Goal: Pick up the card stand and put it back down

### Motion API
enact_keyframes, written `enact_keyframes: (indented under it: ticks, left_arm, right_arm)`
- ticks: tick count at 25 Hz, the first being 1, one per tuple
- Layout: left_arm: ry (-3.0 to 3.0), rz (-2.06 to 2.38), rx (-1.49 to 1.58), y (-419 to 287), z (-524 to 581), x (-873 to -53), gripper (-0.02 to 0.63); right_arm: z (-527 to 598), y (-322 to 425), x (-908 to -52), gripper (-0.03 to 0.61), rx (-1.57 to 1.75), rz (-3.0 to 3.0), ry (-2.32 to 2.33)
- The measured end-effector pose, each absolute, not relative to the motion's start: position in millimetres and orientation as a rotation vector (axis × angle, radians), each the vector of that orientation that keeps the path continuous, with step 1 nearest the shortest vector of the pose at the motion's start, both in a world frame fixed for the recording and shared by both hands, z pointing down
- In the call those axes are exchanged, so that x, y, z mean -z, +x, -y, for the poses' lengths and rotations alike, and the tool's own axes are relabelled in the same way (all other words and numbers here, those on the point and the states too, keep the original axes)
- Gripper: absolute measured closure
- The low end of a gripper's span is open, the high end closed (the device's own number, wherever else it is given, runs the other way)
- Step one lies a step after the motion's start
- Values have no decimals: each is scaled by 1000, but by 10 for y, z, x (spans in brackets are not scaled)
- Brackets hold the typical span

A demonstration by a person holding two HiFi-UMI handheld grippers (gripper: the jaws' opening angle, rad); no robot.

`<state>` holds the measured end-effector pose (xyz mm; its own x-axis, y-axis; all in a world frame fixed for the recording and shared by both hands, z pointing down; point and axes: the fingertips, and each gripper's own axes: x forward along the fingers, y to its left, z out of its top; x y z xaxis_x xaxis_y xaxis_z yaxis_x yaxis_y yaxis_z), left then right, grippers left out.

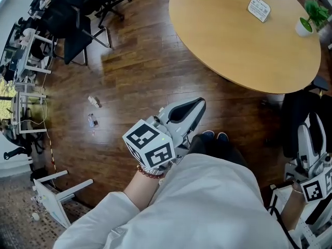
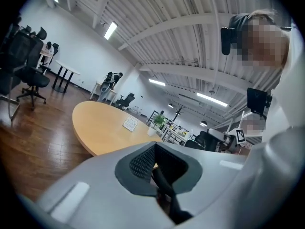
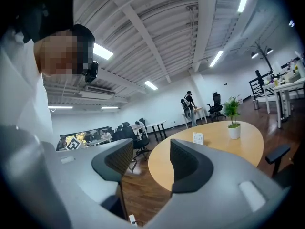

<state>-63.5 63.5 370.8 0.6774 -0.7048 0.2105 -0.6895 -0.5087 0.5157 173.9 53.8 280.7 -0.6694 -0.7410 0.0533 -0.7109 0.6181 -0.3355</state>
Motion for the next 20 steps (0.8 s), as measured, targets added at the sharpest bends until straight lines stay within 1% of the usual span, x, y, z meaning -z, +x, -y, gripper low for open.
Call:
enact_keyframes:
  ticks: [3, 7, 12, 20]
  left_arm:
    - [2292, 1060, 6, -600, -608, -3840, 614]
    - [2310, 1047, -16, -629, -646, -3882, 614]
    - [2440, 1029, 20, -431, -603, -3580, 614]
    - [2712, 907, 19, 43, -841, -3090, 614]
  right_arm:
    - [-456, 1787, -2776, 350, 446, -2716, -1231]
    - [-484, 1665, -2711, 350, 375, -2726, -1193]
    - [-580, 1592, -2606, 350, 261, -2807, -1135]
    - [-927, 1412, -2756, 350, 306, -2855, -1050]
